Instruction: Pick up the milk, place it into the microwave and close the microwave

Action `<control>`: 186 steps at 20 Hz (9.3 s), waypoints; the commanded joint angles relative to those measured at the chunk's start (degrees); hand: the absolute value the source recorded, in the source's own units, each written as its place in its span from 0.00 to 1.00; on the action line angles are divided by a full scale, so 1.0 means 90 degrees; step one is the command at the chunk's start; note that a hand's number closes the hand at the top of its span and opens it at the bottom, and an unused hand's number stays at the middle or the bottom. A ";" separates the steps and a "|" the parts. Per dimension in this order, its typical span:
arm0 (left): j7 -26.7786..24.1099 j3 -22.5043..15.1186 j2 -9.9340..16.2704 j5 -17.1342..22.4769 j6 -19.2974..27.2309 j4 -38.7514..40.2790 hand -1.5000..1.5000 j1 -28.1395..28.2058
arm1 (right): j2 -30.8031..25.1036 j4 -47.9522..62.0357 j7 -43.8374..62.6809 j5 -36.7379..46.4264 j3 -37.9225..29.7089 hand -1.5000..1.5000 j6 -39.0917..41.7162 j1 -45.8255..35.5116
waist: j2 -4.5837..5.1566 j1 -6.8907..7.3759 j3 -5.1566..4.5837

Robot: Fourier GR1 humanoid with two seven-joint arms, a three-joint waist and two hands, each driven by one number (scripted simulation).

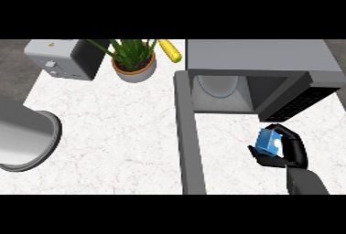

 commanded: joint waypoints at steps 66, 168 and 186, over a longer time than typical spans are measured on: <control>0.0104 0.0324 0.0363 0.0060 -0.0517 0.1018 0.00 -0.1139 | -0.0495 0.2893 0.3029 0.2134 0.0747 0.00 -0.5728 -0.4702 | 0.0438 0.0743 0.0004; -0.3634 -0.9637 -0.0115 -0.0814 0.5988 0.8888 1.00 -0.6890 | -0.0487 -0.7949 0.3498 -0.2869 0.0855 0.00 0.3387 0.3694 | 0.0126 -0.1156 -0.0041; -0.3582 -0.9115 -0.0117 0.1133 0.7781 0.9341 0.00 -0.8418 | -0.1425 -0.8453 0.4204 -0.3260 0.0283 0.00 0.3346 0.2613 | 0.0325 -0.1711 -0.0031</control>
